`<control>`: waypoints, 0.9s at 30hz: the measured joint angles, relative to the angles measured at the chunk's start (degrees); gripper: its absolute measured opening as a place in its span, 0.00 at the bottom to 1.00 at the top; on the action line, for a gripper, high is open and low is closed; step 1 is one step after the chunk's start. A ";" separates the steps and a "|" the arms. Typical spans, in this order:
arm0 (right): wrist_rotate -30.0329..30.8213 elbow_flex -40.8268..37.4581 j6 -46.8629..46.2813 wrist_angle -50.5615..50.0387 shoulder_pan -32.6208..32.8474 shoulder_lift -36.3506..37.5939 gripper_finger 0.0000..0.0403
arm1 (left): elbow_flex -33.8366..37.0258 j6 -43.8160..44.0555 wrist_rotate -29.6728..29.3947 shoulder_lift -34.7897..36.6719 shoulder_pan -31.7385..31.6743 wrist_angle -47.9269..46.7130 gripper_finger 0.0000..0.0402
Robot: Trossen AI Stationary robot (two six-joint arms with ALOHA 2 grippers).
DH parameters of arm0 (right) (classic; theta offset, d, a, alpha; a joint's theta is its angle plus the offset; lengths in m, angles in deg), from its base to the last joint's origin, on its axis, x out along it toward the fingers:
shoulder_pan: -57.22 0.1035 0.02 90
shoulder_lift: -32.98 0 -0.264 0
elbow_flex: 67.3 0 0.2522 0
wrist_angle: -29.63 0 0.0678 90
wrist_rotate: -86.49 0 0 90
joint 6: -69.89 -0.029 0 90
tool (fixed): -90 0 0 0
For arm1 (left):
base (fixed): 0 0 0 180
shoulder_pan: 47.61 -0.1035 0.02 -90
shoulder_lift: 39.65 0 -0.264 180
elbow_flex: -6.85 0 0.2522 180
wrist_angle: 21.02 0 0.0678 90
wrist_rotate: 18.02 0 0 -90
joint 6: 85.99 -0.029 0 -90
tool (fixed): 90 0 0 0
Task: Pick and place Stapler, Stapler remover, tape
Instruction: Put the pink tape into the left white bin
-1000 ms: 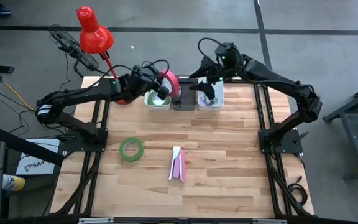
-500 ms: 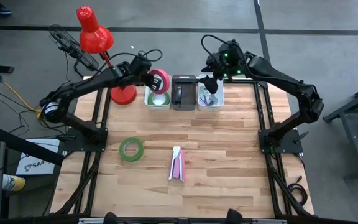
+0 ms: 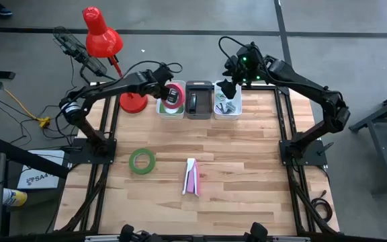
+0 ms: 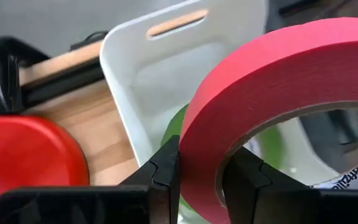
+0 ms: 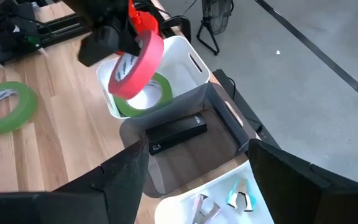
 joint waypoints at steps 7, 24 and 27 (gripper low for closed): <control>0.00 0.00 0.01 -0.14 0.02 0.00 0.66 | 0.00 2.08 0.08 -3.67 -0.03 -0.83 0.19; -0.02 -0.02 0.00 -0.24 0.02 0.00 0.66 | 0.00 4.13 0.49 -6.74 -0.09 -4.94 0.19; -0.04 -0.02 0.00 -0.53 0.02 0.00 0.66 | 0.00 4.34 0.67 -6.74 -0.09 -4.96 0.19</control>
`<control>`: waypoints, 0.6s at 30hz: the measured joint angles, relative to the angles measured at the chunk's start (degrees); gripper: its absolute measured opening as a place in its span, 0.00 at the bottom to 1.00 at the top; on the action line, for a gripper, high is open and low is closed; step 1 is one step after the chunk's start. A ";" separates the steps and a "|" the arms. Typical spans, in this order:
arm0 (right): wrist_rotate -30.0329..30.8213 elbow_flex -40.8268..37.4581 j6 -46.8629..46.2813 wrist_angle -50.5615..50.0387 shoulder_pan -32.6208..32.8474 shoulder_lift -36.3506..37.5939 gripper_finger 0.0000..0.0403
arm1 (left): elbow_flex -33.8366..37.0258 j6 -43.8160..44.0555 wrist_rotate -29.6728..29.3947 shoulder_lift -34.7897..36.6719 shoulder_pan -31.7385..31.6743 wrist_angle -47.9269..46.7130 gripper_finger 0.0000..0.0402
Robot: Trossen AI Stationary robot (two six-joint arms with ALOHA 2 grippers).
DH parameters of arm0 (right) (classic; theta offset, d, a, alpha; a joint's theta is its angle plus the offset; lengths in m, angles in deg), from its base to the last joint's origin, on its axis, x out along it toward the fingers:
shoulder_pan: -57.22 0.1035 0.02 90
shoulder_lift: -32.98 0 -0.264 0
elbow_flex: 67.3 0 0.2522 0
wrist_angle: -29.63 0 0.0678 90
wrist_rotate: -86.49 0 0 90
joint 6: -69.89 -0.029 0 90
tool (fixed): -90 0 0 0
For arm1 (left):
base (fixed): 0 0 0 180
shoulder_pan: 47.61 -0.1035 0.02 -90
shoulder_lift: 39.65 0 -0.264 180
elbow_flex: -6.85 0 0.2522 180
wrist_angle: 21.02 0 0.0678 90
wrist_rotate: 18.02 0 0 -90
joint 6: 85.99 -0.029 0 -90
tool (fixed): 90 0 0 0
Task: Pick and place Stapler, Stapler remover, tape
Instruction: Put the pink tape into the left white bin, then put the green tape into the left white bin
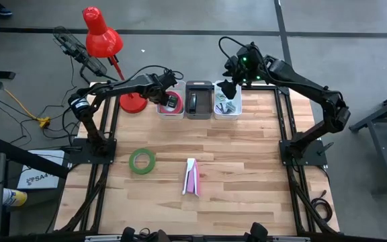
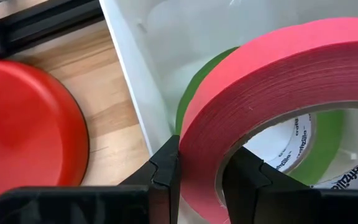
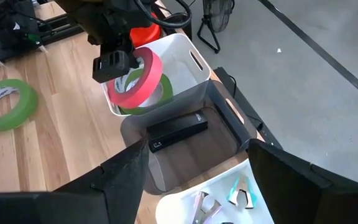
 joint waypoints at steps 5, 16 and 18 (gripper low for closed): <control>0.00 -0.02 0.01 -0.05 0.00 0.00 0.66 | 0.00 1.27 0.08 0.01 0.00 -0.45 0.29; -0.04 -0.02 0.02 -0.05 0.00 -0.02 0.66 | 0.00 1.32 0.14 0.02 0.00 -0.98 0.41; -0.06 -0.02 0.00 -0.13 0.00 0.00 0.66 | 0.00 1.33 0.39 0.04 0.00 -1.01 0.40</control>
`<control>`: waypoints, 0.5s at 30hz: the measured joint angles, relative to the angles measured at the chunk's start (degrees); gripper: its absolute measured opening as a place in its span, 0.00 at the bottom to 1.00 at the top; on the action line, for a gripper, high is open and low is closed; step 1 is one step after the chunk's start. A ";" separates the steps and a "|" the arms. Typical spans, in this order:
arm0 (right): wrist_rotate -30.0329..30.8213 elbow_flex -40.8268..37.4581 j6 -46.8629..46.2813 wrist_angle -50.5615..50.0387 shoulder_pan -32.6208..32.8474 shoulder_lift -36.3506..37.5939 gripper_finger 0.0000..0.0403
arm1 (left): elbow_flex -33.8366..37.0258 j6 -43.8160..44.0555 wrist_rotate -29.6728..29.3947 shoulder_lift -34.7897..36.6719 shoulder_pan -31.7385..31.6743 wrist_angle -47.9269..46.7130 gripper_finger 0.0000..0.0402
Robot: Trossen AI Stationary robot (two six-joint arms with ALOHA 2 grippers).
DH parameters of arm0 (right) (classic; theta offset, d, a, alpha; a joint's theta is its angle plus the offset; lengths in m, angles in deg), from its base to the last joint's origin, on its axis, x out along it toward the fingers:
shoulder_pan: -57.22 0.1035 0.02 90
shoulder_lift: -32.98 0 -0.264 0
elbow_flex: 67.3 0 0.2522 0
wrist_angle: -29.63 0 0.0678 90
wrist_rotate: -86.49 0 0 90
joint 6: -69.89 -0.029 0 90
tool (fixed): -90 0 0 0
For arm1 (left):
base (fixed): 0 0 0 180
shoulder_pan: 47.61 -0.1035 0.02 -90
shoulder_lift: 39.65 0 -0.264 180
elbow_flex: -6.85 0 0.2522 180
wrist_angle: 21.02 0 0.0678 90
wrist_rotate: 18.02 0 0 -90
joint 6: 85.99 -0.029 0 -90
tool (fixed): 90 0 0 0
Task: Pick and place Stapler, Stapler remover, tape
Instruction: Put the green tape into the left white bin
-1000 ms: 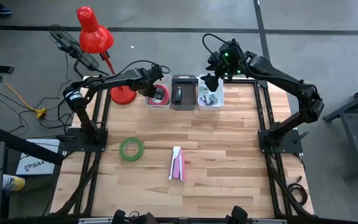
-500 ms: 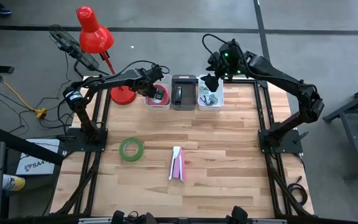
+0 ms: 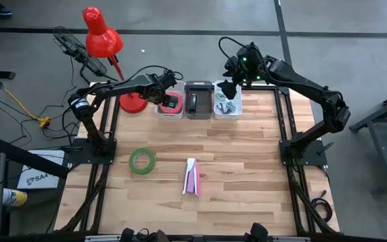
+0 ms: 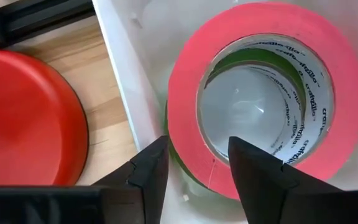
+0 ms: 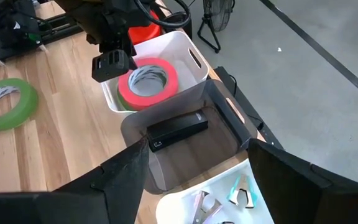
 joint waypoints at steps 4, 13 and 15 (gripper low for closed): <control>-0.20 0.00 0.02 -0.57 0.00 -0.02 0.66 | -1.39 -0.10 0.92 0.03 0.00 -2.28 0.39; -0.36 0.00 0.02 -1.82 0.02 -0.02 0.66 | -12.13 -5.08 1.35 0.05 0.11 -15.10 0.36; -0.36 0.00 0.02 -1.95 0.02 -0.02 0.66 | -14.28 -6.51 2.74 0.07 0.12 -19.45 0.35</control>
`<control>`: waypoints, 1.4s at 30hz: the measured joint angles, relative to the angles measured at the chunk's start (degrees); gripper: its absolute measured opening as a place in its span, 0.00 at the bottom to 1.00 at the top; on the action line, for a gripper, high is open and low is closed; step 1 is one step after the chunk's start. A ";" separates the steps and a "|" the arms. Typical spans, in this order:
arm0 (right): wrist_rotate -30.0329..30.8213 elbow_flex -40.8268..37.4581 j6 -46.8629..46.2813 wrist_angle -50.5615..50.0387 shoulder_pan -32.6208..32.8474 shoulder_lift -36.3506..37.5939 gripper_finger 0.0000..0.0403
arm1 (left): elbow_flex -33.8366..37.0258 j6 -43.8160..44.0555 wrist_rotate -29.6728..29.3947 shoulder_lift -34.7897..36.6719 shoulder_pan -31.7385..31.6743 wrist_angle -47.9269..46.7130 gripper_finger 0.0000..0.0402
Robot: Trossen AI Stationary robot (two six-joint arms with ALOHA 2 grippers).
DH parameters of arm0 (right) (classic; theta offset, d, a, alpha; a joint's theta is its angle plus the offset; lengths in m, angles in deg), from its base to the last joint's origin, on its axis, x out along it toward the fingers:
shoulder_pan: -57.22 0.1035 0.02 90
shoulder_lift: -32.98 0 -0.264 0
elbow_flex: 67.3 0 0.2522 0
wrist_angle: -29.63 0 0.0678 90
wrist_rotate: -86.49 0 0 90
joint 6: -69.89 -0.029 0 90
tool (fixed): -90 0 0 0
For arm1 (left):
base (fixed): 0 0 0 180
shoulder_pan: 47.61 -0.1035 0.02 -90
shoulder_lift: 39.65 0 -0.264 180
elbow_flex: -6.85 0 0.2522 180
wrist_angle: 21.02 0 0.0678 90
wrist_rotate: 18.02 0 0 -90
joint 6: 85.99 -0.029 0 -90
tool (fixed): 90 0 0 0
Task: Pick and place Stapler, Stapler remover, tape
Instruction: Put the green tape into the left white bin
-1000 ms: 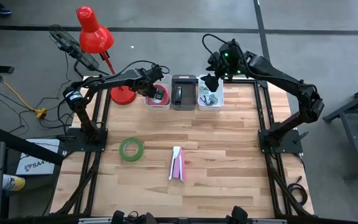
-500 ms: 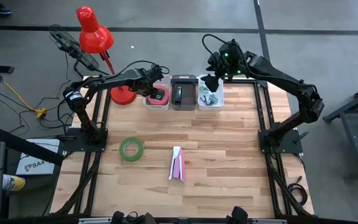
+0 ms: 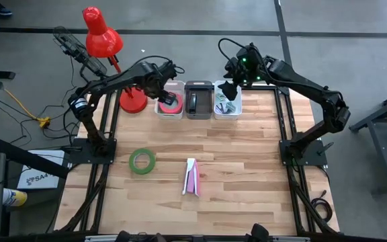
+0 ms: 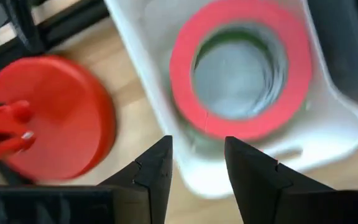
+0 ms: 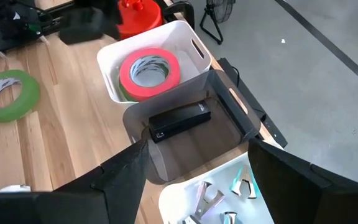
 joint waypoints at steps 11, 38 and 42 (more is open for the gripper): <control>-0.13 0.00 0.05 -0.94 0.00 -0.02 0.66 | 0.37 -2.55 2.59 4.90 4.93 -16.83 0.35; -1.70 0.00 2.01 -0.94 0.00 -0.02 0.66 | 23.34 2.50 6.68 18.93 22.66 -13.00 0.36; -1.86 0.00 2.21 -0.92 -0.01 -0.02 0.66 | 26.50 1.45 7.36 18.93 25.51 -8.88 0.39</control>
